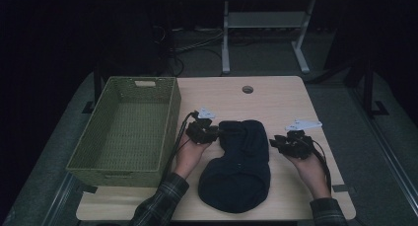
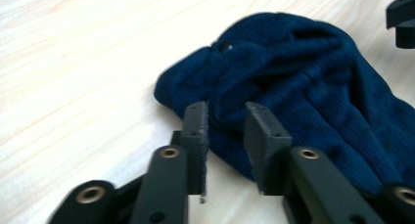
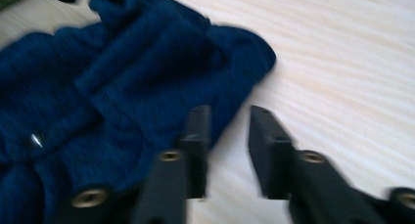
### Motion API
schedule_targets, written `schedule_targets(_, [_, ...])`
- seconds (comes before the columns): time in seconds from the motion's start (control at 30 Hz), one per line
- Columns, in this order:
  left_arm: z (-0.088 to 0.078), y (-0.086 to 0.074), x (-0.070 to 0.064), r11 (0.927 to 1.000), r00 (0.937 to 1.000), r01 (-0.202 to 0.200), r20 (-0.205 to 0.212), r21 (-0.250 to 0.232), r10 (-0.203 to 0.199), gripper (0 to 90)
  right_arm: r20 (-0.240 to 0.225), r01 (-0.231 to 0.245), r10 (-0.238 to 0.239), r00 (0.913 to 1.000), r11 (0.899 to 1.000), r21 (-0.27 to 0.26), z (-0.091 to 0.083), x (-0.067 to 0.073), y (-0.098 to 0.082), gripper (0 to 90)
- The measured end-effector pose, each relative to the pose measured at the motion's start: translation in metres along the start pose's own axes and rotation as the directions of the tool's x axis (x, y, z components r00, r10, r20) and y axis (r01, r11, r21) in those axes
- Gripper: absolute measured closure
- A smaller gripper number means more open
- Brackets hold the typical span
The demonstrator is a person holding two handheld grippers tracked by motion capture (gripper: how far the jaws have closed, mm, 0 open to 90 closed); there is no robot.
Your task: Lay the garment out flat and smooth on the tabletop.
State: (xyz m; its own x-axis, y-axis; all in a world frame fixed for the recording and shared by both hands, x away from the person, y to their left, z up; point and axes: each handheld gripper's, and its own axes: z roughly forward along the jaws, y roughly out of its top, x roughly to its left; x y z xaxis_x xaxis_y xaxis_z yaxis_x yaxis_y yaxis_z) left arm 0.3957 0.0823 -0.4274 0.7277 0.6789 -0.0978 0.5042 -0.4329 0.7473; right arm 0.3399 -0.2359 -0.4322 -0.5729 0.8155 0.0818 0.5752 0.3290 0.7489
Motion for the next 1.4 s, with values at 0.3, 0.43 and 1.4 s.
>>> schedule_targets(0.3, [0.028, 0.007, 0.013, 0.9988, 0.9999, 0.003, -0.015, 0.05, -0.002, 82.5, -0.084, 0.016, -0.014, 0.9964, 1.0, 0.015, 0.023, 0.001, 0.016, 88.1])
schedule_targets(0.43, [0.039, 0.011, 0.017, 0.9985, 0.9998, 0.003, -0.019, 0.055, -0.002, 82.5, -0.101, 0.041, -0.035, 0.9943, 0.998, 0.057, 0.031, 0.01, 0.015, 89.6])
schedule_targets(1.4, [0.065, 0.019, 0.036, 0.9874, 0.9988, 0.0, -0.049, 0.158, 0.008, 89.9, -0.045, 0.039, -0.034, 0.9984, 0.993, 0.115, 0.071, -0.008, 0.015, 89.9])
